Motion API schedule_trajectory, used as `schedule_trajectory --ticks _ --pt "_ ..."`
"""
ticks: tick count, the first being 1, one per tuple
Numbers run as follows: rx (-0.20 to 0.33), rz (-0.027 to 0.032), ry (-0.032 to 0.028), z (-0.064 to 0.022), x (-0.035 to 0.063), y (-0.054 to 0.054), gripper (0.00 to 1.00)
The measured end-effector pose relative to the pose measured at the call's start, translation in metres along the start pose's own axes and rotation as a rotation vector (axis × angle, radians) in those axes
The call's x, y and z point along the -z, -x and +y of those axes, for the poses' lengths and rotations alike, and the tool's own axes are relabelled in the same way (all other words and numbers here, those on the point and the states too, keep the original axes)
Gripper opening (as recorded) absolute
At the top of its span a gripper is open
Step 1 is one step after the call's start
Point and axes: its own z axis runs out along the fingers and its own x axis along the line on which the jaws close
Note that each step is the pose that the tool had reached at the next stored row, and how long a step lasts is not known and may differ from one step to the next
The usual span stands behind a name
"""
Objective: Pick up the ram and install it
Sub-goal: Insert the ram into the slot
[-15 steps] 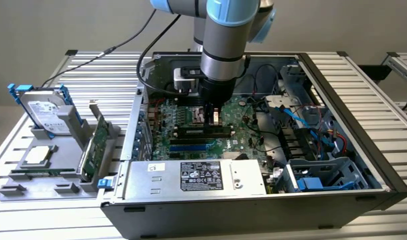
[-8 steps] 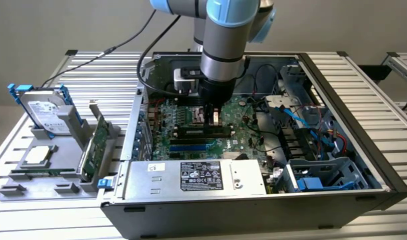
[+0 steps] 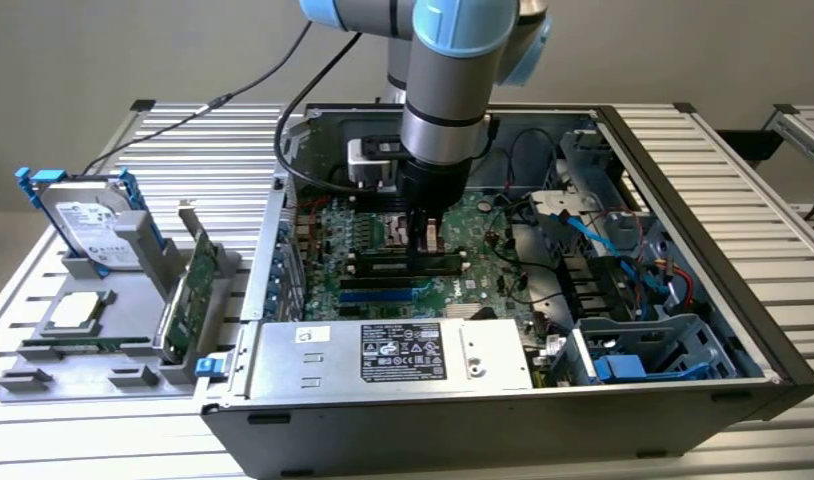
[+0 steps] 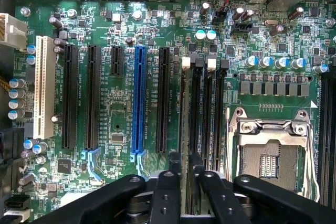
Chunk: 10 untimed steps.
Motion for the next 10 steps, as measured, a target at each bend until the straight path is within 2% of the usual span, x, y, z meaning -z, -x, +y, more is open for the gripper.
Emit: schedule_trajectory --ticks 2,5,6,10 --pt "0.0 -0.0001 0.0 0.0001 0.0 0.0 0.33" --pt "0.0 -0.0008 0.0 0.0008 0.0033 0.0 0.39" --pt "0.0 -0.0012 0.0 0.0011 0.0057 0.0 0.45" --pt "0.0 -0.0032 -0.0001 0.003 0.0208 0.0 0.45"
